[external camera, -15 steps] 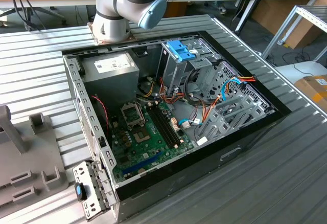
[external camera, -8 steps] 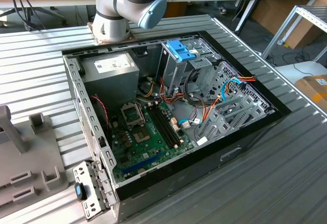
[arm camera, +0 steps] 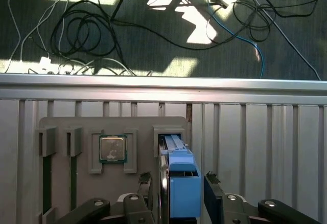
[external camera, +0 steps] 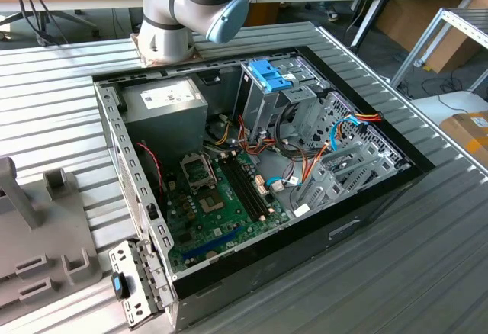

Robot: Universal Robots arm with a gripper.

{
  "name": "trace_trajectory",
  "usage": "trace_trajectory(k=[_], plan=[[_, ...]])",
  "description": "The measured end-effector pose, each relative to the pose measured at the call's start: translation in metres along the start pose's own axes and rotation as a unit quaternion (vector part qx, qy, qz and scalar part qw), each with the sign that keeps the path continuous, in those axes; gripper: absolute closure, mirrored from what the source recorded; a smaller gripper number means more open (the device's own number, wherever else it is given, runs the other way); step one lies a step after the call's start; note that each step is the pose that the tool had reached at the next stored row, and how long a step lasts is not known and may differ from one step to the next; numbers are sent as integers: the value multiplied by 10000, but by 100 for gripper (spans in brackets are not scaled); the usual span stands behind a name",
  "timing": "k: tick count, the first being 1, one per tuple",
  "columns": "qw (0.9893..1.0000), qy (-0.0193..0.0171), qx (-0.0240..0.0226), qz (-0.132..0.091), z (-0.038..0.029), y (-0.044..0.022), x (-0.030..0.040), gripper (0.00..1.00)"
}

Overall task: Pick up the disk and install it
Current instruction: 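Pick up the disk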

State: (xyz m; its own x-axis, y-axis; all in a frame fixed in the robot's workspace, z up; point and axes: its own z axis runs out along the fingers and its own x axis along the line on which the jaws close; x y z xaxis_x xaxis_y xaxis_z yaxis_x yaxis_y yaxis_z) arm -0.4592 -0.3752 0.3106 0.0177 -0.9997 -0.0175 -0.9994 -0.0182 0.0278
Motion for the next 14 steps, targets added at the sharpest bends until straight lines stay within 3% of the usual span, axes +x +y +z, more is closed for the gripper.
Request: trace_trajectory(k=[1, 2, 9, 10, 14], plan=[[10000, 0, 0, 0, 0, 0, 0, 46], [10000, 0, 0, 0, 0, 0, 0, 53], [10000, 0, -1, 0, -1, 0, -1, 54], [10000, 0, 0, 0, 0, 0, -1, 64], [10000, 0, 0, 0, 0, 0, -1, 64]])
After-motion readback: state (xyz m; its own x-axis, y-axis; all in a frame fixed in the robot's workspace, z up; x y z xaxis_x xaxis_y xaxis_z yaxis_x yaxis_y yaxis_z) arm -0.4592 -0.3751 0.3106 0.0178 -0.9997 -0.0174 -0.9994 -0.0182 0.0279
